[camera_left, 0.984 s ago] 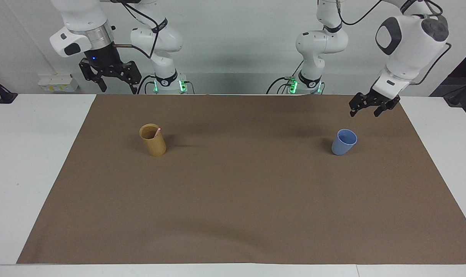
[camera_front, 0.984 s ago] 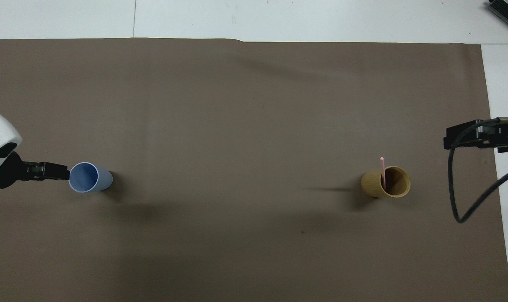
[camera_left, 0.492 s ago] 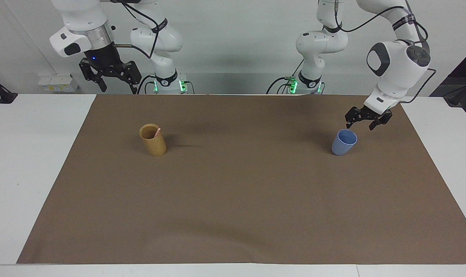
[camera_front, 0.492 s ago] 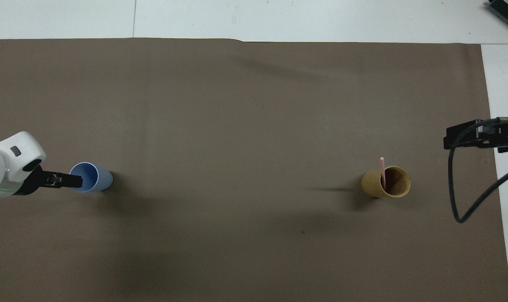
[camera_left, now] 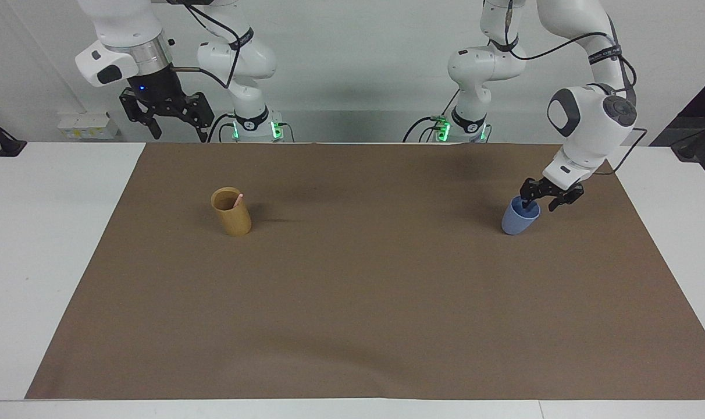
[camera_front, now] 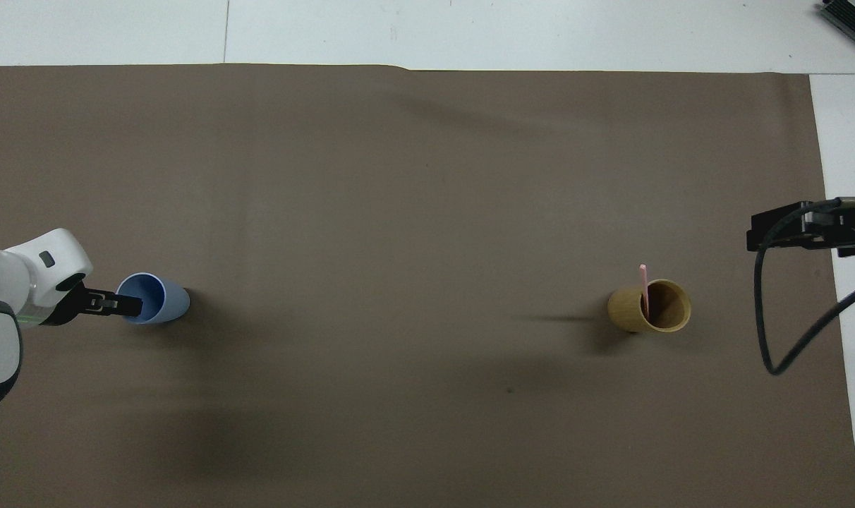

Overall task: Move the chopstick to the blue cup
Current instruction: 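Slide the blue cup with the left gripper toward the table center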

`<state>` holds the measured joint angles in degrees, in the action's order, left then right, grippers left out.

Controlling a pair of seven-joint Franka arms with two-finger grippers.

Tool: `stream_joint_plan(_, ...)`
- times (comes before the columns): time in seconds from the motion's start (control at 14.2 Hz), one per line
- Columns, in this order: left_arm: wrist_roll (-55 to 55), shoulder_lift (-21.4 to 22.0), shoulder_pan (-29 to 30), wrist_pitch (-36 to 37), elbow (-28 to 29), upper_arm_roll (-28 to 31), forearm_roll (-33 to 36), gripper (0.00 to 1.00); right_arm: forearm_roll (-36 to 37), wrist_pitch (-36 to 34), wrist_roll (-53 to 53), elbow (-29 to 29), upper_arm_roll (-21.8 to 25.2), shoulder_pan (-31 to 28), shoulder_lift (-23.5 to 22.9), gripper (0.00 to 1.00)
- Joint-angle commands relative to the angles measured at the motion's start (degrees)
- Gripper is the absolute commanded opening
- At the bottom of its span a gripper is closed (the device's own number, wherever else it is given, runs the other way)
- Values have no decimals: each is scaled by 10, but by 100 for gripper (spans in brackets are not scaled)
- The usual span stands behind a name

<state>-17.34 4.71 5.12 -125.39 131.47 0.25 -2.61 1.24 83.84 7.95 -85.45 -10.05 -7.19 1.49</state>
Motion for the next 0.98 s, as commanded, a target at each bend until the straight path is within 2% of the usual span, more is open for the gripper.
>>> stream_joint_plan(0.0,-24,3,9,-10,3,-2,7,21,-4,-6,7,4,-5,-6,-3,100)
stream_joint_plan(0.07,-26,3,8,-10,2,-2,7,3,-4,-7,8,4,-5,-6,-3,100)
stream_joint_plan(0.14,-24,3,8,-8,2,-3,7,0,-4,-6,8,4,-5,-6,-2,100)
stream_joint_plan(0.42,22,-4,-2,-2,-7,-3,7,0,-4,-7,7,4,-5,-6,-3,100)
stream_joint_plan(0.7,82,-27,-17,29,-53,-9,1,0,-4,-7,8,4,-5,-6,-2,100)
stream_joint_plan(0.91,191,-31,-101,64,-92,-9,0,0,-4,-7,7,4,-5,-6,-2,100)
